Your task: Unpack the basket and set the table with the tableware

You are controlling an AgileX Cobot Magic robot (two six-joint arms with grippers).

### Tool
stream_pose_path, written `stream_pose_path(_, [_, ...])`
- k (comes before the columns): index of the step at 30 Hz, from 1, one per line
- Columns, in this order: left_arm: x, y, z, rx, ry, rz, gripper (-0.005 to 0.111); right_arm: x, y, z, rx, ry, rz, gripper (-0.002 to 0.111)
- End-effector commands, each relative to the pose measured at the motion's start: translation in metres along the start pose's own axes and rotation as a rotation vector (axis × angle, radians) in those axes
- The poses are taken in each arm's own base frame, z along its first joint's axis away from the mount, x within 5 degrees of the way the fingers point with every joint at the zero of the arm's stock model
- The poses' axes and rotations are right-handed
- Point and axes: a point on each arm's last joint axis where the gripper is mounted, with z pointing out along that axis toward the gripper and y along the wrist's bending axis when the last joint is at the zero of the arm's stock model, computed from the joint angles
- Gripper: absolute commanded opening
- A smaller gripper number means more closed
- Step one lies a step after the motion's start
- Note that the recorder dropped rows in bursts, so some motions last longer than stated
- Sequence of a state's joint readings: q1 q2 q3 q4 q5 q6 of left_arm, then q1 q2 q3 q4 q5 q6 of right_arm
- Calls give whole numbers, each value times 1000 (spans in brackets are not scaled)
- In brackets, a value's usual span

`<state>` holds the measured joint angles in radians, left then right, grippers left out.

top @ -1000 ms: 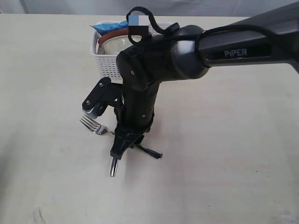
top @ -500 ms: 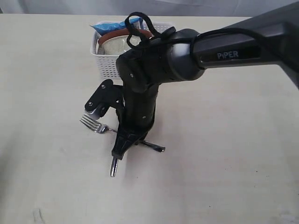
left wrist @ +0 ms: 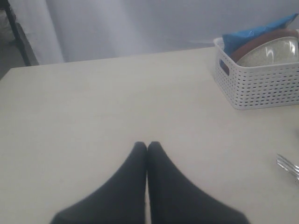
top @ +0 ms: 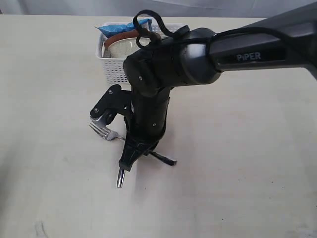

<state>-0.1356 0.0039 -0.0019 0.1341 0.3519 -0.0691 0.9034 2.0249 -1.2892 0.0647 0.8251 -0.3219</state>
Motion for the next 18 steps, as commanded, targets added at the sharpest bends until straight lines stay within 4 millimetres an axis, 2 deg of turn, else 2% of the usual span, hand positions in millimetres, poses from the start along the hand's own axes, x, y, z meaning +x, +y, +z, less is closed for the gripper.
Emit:
stream_pose_path(1, [0,0,0,4,-11,2,0,-1,0,-30,20,-81,20,0])
stream_pose_path(4, [0,0,0,4,-11,2,0,-1,-2,-42,41,-112,76,0])
stream_pose_path(8, [0,0,0,4,-11,2,0,2,-5,-49,85,-112,223,0])
stream_pose_path(14, [0,0,0,4,-11,2,0,13,-15,-50,203,-23,472,0])
stream_pose_path(18, [0,0,0,4,-11,2,0,15,-14,-47,202,-3,634,0])
